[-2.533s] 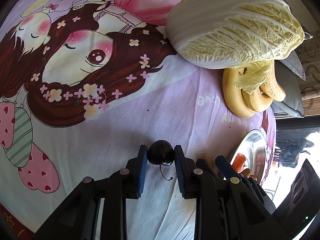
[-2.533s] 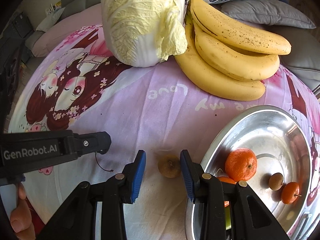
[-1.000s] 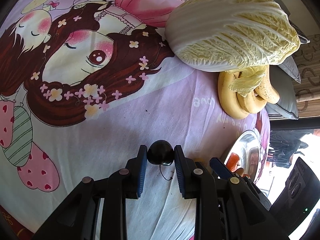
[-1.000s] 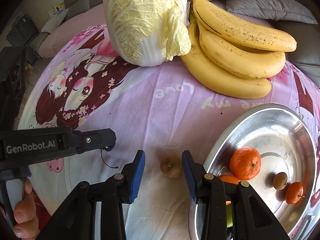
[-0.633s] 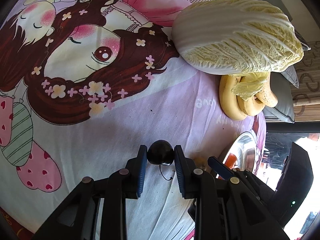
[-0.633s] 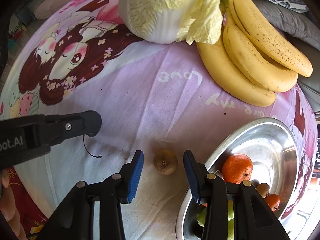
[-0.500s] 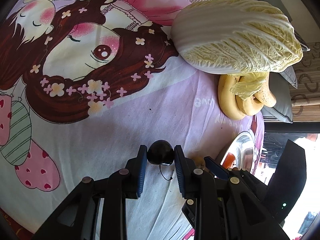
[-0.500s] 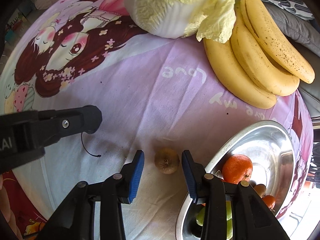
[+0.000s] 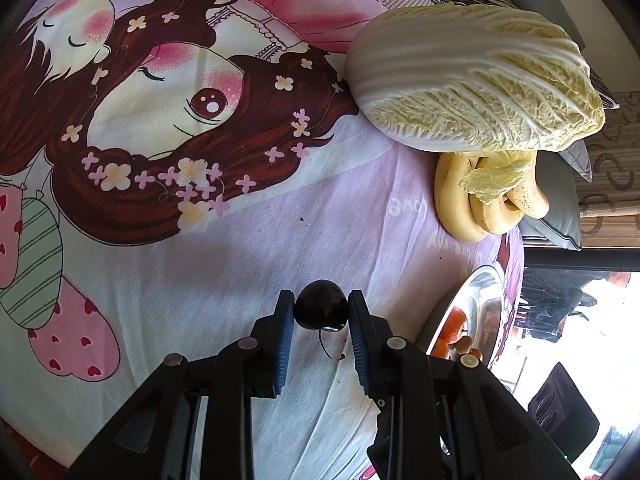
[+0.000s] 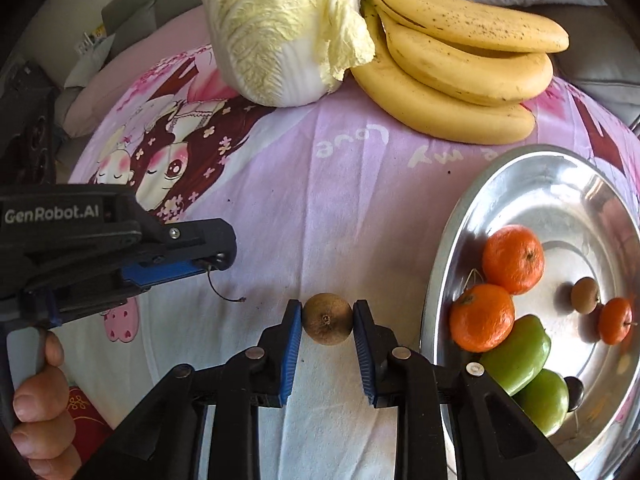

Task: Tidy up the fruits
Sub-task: 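Close the right tool on the brown kiwi while the left tool holds the cherry, then carry the cherry and kiwi over the steel bowl and open both tools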

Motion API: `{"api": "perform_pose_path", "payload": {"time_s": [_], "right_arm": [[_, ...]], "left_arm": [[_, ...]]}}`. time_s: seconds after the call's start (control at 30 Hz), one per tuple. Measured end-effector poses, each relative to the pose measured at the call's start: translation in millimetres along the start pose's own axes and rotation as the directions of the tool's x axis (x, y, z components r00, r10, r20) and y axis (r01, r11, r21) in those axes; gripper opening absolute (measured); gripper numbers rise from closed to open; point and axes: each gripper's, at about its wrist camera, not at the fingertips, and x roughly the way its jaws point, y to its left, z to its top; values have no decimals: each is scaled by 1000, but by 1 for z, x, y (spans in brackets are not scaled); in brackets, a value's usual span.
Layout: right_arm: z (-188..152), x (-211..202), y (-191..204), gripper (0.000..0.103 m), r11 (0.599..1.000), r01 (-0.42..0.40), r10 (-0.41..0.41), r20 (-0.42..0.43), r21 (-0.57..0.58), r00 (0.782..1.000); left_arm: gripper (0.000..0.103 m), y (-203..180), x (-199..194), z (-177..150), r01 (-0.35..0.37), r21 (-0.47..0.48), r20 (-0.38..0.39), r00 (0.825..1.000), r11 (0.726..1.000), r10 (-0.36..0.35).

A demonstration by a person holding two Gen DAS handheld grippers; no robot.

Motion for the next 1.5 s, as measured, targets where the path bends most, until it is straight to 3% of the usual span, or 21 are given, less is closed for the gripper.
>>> {"api": "perform_pose_path", "payload": {"time_s": [0.47, 0.67, 0.83, 1.03, 1.27, 1.5], "right_arm": [[-3, -37, -9, 27, 998, -38, 33, 92, 54, 995], [-5, -53, -42, 27, 988, -31, 12, 125, 151, 992], [-9, -65, -81, 27, 967, 11, -48, 141, 255, 989], [-17, -80, -133, 27, 916, 63, -133, 152, 396, 980], [-29, -98, -173, 28, 861, 71, -174, 160, 504, 972], [-29, -92, -176, 28, 864, 75, -167, 142, 498, 976]], "left_arm": [[28, -10, 3, -3, -37, 25, 10, 999, 999, 36], [28, -25, 7, -11, -38, 72, 0, 999, 997, 38], [28, -52, 10, -28, -34, 171, -9, 999, 985, 36], [28, -96, 20, -55, -11, 338, -40, 999, 941, 26], [28, -146, 35, -82, -3, 497, -59, 998, 868, 37], [28, -180, 58, -86, -7, 555, -53, 998, 832, 43]]}}
